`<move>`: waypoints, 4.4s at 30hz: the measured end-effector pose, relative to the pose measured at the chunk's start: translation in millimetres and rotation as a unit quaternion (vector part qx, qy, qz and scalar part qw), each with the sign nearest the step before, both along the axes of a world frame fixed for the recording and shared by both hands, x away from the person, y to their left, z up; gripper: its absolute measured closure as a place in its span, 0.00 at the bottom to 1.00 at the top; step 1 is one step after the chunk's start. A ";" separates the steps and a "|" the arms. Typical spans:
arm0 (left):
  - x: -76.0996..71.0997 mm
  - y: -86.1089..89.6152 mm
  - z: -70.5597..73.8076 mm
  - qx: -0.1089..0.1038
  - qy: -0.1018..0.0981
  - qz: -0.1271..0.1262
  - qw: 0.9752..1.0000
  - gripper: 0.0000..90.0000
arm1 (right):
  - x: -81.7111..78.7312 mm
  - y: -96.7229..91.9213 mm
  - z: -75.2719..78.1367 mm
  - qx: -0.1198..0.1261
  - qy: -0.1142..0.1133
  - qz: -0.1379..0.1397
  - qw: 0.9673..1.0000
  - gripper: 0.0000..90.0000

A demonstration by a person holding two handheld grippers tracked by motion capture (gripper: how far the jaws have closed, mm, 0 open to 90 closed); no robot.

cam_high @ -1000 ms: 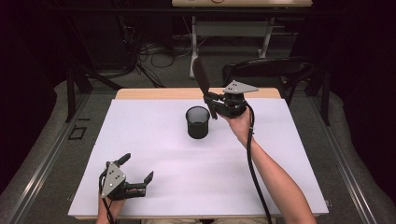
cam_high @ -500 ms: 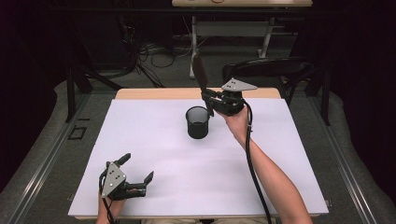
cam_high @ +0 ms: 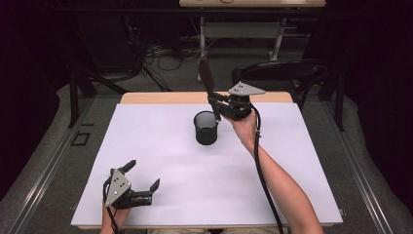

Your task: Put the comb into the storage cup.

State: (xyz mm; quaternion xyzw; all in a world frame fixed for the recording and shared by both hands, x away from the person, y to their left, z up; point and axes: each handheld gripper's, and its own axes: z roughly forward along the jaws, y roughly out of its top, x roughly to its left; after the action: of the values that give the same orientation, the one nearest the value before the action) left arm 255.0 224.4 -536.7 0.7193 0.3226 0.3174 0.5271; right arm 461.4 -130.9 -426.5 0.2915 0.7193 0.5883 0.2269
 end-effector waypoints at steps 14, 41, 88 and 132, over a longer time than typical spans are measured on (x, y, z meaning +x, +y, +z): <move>0.1 -0.3 0.2 0.000 -0.001 0.000 1.000 0.00 | 3.2 5.1 -3.2 0.001 -0.010 -0.002 1.000 0.81; -1.1 2.0 1.0 -0.001 -0.004 0.005 1.000 0.00 | 9.8 24.9 -15.0 0.001 -0.014 0.006 1.000 0.81; 0.3 1.7 0.0 0.001 -0.001 0.001 1.000 0.00 | 21.3 32.9 -36.1 -0.021 0.004 0.001 1.000 0.81; 2.6 -0.1 -0.3 0.005 0.000 0.000 1.000 0.00 | 22.4 36.0 -57.3 -0.039 0.025 0.006 0.999 0.81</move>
State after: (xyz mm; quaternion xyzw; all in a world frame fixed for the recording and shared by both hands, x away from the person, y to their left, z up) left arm 257.6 224.4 -537.0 0.7220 0.3206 0.3195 0.5233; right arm 483.8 -94.9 -483.8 0.2932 0.7488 0.5537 0.2162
